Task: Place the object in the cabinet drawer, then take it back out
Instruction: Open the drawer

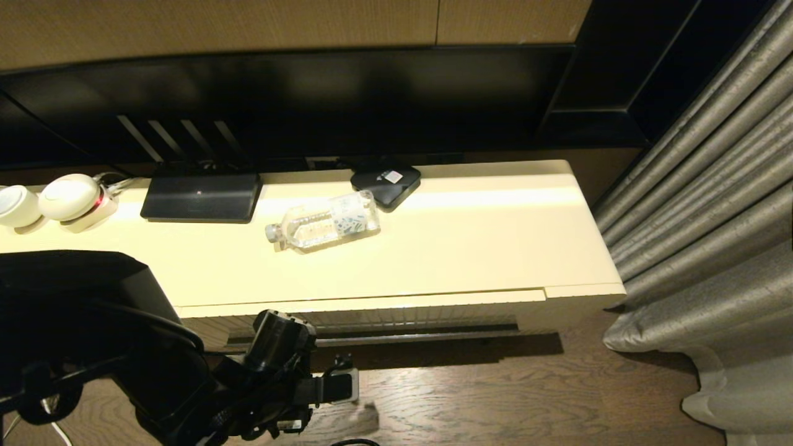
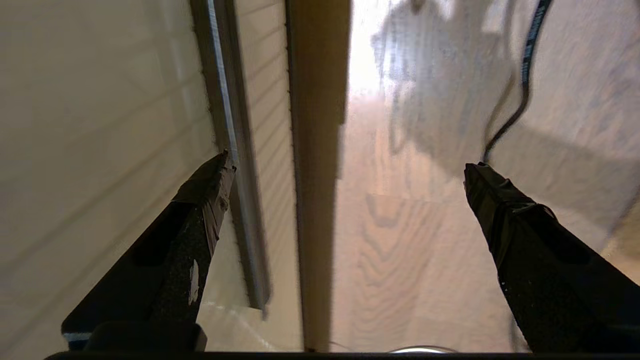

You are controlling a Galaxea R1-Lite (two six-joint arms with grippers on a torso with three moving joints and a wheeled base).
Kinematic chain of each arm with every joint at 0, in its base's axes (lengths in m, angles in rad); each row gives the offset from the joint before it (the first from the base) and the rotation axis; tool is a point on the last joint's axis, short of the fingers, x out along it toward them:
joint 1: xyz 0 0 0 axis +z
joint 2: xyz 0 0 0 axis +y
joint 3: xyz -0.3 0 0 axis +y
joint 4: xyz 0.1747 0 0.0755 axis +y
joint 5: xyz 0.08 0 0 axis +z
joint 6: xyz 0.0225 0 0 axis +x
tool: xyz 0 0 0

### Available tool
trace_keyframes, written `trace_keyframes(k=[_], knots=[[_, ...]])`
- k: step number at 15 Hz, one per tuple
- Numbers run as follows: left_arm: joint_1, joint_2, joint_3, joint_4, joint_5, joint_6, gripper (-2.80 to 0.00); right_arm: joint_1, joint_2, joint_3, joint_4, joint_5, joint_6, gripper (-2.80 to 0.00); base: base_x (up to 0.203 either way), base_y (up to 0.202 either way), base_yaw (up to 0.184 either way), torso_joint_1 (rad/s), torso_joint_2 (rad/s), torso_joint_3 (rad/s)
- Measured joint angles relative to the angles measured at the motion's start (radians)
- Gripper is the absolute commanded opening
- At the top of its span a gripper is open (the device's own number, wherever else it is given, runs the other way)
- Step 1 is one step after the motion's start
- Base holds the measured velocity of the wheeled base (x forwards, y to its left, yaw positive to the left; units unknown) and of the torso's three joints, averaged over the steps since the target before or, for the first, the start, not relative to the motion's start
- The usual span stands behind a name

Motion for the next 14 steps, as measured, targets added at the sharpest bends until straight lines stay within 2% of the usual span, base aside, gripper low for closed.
trace_keyframes(k=[4, 10, 14], knots=[[0.000, 0.003, 0.000, 0.000, -0.024, 0.033, 0.00, 0.000, 0.000, 0.000, 0.000, 0.000, 0.000, -2.80, 0.000, 0.000, 0.000, 0.000, 0.00, 0.000], [0.038, 0.000, -0.019, 0.019, -0.068, 0.216, 0.00, 0.000, 0.000, 0.000, 0.000, 0.001, 0.000, -2.80, 0.000, 0.000, 0.000, 0.000, 0.00, 0.000], [0.051, 0.001, -0.041, 0.078, -0.099, 0.224, 0.00, 0.000, 0.000, 0.000, 0.000, 0.000, 0.000, -2.80, 0.000, 0.000, 0.000, 0.000, 0.00, 0.000]])
